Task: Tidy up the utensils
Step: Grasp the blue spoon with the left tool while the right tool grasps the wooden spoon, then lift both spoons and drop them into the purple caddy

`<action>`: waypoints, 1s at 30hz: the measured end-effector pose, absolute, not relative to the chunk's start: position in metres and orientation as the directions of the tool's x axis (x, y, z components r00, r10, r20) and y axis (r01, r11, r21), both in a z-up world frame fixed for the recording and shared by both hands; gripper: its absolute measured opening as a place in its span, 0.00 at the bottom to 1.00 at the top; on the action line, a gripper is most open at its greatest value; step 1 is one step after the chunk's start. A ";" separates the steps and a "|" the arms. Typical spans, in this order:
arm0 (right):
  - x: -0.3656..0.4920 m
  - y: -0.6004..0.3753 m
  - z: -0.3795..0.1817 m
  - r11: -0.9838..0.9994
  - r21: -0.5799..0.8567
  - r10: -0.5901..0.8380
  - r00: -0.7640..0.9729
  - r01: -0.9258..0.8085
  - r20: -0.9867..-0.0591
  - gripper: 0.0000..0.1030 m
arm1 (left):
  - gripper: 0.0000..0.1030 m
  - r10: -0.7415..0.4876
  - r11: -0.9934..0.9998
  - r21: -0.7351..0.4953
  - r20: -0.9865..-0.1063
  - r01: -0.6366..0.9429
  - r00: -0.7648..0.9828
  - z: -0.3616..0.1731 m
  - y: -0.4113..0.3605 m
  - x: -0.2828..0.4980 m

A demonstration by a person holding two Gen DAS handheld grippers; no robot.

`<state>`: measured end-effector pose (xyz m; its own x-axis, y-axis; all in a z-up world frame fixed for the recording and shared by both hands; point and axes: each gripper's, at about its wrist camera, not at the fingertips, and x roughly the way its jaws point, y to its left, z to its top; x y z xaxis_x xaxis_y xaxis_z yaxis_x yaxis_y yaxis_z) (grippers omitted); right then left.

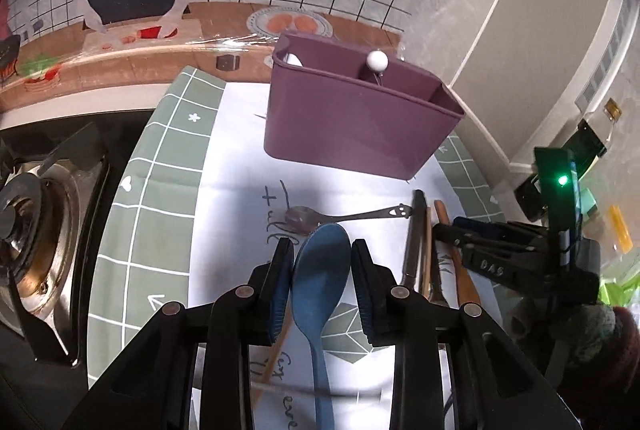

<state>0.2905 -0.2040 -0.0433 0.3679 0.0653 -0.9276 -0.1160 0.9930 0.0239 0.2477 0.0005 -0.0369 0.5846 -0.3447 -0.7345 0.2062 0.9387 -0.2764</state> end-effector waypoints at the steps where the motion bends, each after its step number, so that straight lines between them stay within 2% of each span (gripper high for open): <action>1: 0.290 -0.201 -0.044 0.992 0.015 0.061 0.366 -0.128 -0.929 0.29 | 0.29 -0.348 0.937 -0.281 -0.731 0.206 0.587 -0.036 0.002 0.247; 3: 0.286 -0.196 -0.044 0.987 -0.021 0.040 0.374 -0.158 -0.927 0.25 | 0.29 -0.351 0.936 -0.284 -0.726 0.208 0.591 -0.033 0.002 0.246; 4: 0.284 -0.196 -0.044 0.985 -0.030 0.036 0.378 -0.167 -0.925 0.13 | 0.29 -0.351 0.936 -0.283 -0.723 0.209 0.595 -0.031 0.002 0.245; 6: 0.281 -0.197 -0.044 0.982 -0.013 0.059 0.374 -0.188 -0.926 0.10 | 0.29 -0.352 0.936 -0.281 -0.719 0.213 0.599 -0.029 0.002 0.244; 10: 0.269 -0.206 -0.034 0.981 0.048 0.120 0.388 -0.190 -0.914 0.10 | 0.29 -0.359 0.933 -0.280 -0.710 0.224 0.606 -0.023 0.002 0.239; 15: 0.247 -0.223 -0.002 0.972 0.157 0.220 0.455 -0.174 -0.863 0.10 | 0.29 -0.385 0.923 -0.301 -0.687 0.241 0.616 -0.013 0.006 0.230; 19: 0.232 -0.230 0.023 0.968 0.195 0.248 0.512 -0.155 -0.823 0.10 | 0.28 -0.402 0.915 -0.314 -0.666 0.252 0.629 -0.002 0.010 0.225; 22: 0.224 -0.228 0.037 0.968 0.199 0.251 0.550 -0.153 -0.797 0.10 | 0.25 -0.407 0.913 -0.314 -0.651 0.261 0.641 0.007 0.010 0.222; 24: 0.220 -0.226 0.046 0.966 0.205 0.257 0.572 -0.154 -0.779 0.10 | 0.12 -0.412 0.911 -0.314 -0.641 0.269 0.648 0.013 0.010 0.220; 30: 0.217 -0.214 0.064 0.963 0.187 0.268 0.605 -0.195 -0.750 0.10 | 0.11 -0.411 0.912 -0.285 -0.620 0.296 0.668 0.024 0.005 0.217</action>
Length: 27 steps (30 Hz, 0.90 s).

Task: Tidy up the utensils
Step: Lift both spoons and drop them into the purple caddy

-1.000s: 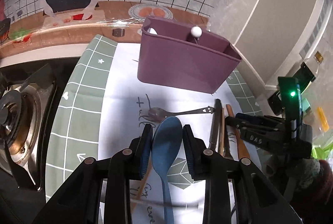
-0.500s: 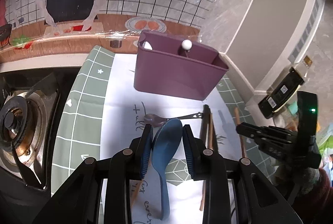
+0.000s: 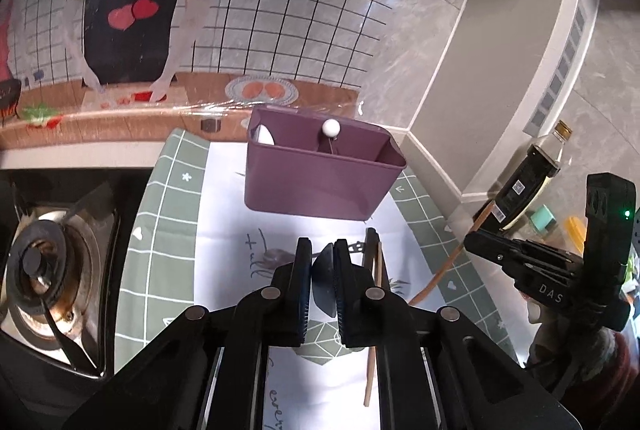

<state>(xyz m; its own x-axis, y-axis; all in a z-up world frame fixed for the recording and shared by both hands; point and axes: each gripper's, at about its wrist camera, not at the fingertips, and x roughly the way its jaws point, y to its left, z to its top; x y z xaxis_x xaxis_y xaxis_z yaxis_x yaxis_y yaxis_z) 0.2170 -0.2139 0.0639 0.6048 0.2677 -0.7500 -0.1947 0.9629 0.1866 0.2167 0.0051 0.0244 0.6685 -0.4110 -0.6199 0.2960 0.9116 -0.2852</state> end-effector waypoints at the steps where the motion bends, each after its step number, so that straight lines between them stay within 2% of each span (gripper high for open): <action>1: 0.217 -0.213 0.064 0.963 0.184 0.267 0.603 -0.198 -0.752 0.10 | 0.11 -0.416 0.909 -0.289 -0.621 0.299 0.665 0.024 0.005 0.217; 6: 0.220 -0.214 0.062 0.964 0.183 0.263 0.591 -0.192 -0.762 0.10 | 0.11 -0.429 0.903 -0.303 -0.623 0.304 0.654 0.027 0.004 0.221; 10: 0.227 -0.215 0.074 0.964 0.186 0.265 0.613 -0.190 -0.744 0.10 | 0.11 -0.407 0.912 -0.215 -0.588 0.350 0.699 0.061 -0.008 0.226; 14: 0.241 -0.211 0.133 0.963 0.145 0.265 0.705 -0.227 -0.658 0.10 | 0.11 -0.361 0.925 -0.081 -0.486 0.370 0.796 0.132 -0.015 0.238; 18: 0.261 -0.210 0.201 0.968 0.066 0.239 0.822 -0.240 -0.517 0.10 | 0.11 -0.335 0.935 -0.024 -0.382 0.353 0.861 0.180 -0.013 0.265; 21: 0.284 -0.211 0.221 0.972 0.047 0.223 0.844 -0.230 -0.487 0.10 | 0.11 -0.307 0.940 0.017 -0.397 0.342 0.865 0.183 -0.016 0.292; 27: 0.330 -0.210 0.190 0.974 0.058 0.215 0.808 -0.220 -0.549 0.10 | 0.11 -0.258 0.942 0.059 -0.503 0.331 0.825 0.147 -0.021 0.344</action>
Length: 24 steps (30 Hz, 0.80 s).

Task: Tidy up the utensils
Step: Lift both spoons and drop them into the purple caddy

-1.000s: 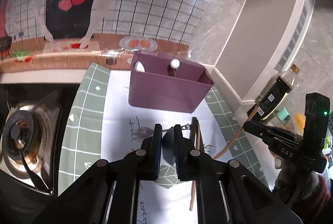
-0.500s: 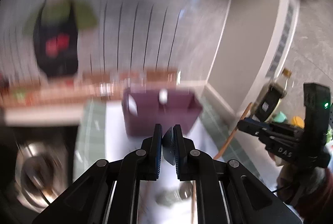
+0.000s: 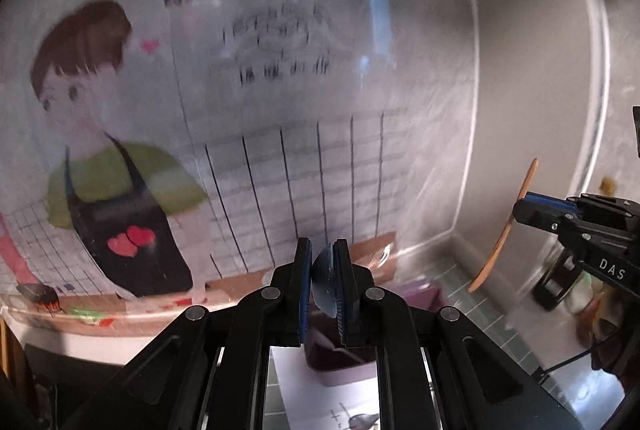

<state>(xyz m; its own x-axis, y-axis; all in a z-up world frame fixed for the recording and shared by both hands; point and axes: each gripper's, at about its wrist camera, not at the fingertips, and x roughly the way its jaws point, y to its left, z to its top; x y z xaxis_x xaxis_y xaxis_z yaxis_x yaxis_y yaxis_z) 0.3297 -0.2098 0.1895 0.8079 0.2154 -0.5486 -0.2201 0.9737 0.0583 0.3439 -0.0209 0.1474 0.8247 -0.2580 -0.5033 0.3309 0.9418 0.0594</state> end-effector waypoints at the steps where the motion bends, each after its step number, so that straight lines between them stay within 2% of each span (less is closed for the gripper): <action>1: 0.335 -0.208 0.180 0.973 0.064 0.218 0.797 -0.221 -0.563 0.10 | 0.11 -0.254 0.943 0.055 -0.522 0.330 0.814 0.139 -0.021 0.351; 10: 0.380 -0.197 0.092 0.969 0.113 0.235 0.666 -0.222 -0.708 0.10 | 0.12 -0.276 0.942 -0.037 -0.650 0.334 0.708 0.067 -0.030 0.392; 11: 0.381 -0.197 0.080 0.967 0.124 0.241 0.639 -0.223 -0.730 0.10 | 0.15 -0.290 0.939 -0.053 -0.658 0.341 0.695 0.062 -0.030 0.394; 14: 0.390 -0.201 0.054 0.953 0.204 0.295 0.538 -0.223 -0.790 0.14 | 0.38 -0.317 0.932 -0.088 -0.665 0.351 0.676 0.052 -0.028 0.395; 19: 0.376 -0.212 0.062 0.955 0.201 0.289 0.551 -0.216 -0.783 0.17 | 0.41 -0.338 0.934 -0.133 -0.622 0.330 0.706 0.068 -0.007 0.374; 22: 0.350 -0.215 0.079 0.959 0.161 0.271 0.586 -0.234 -0.763 0.24 | 0.45 -0.347 0.934 -0.154 -0.613 0.323 0.710 0.074 0.005 0.346; 24: 0.336 -0.217 0.081 0.959 0.154 0.269 0.583 -0.239 -0.767 0.25 | 0.48 -0.358 0.930 -0.174 -0.616 0.323 0.702 0.069 0.013 0.323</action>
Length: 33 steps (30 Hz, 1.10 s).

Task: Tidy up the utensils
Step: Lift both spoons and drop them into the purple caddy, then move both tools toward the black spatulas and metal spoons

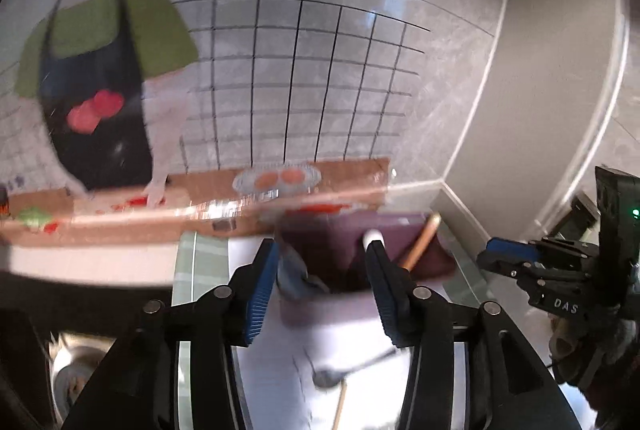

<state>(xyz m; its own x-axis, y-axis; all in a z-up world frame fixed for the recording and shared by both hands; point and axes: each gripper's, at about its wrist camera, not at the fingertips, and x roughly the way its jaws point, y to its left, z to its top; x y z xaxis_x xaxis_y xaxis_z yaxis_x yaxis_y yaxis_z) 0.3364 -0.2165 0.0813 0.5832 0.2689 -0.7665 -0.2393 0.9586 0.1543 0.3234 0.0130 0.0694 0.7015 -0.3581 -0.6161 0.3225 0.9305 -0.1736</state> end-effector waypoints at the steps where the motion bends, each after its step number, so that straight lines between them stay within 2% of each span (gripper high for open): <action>1: 0.327 -0.218 0.080 0.958 0.155 0.269 0.574 -0.240 -0.774 0.27 | 0.49 -0.369 0.926 -0.187 -0.623 0.327 0.690 0.066 0.016 0.316; 4: 0.309 -0.217 0.065 0.958 0.157 0.263 0.524 -0.239 -0.810 0.30 | 0.56 -0.392 0.917 -0.231 -0.669 0.325 0.632 0.039 0.025 0.289; 11: 0.271 -0.206 -0.005 0.968 0.160 0.222 0.360 -0.193 -0.906 0.29 | 0.60 -0.325 0.941 -0.201 -0.762 0.273 0.560 -0.021 0.033 0.228; 17: 0.265 -0.179 -0.030 0.964 0.179 0.234 0.300 -0.198 -0.925 0.29 | 0.61 -0.315 0.948 -0.233 -0.792 0.218 0.523 -0.047 0.053 0.185; 23: 0.273 -0.161 -0.037 0.969 0.172 0.223 0.329 -0.178 -0.918 0.30 | 0.61 -0.312 0.950 -0.260 -0.811 0.173 0.494 -0.062 0.061 0.174; 27: 0.266 -0.147 -0.039 0.954 0.148 0.226 0.303 -0.262 -0.926 0.10 | 0.61 -0.323 0.947 -0.280 -0.827 0.161 0.460 -0.072 0.050 0.178; 33: 0.248 -0.175 -0.034 0.956 0.127 0.210 0.315 -0.264 -0.925 0.07 | 0.61 -0.365 0.931 -0.315 -0.833 0.186 0.417 -0.080 0.027 0.187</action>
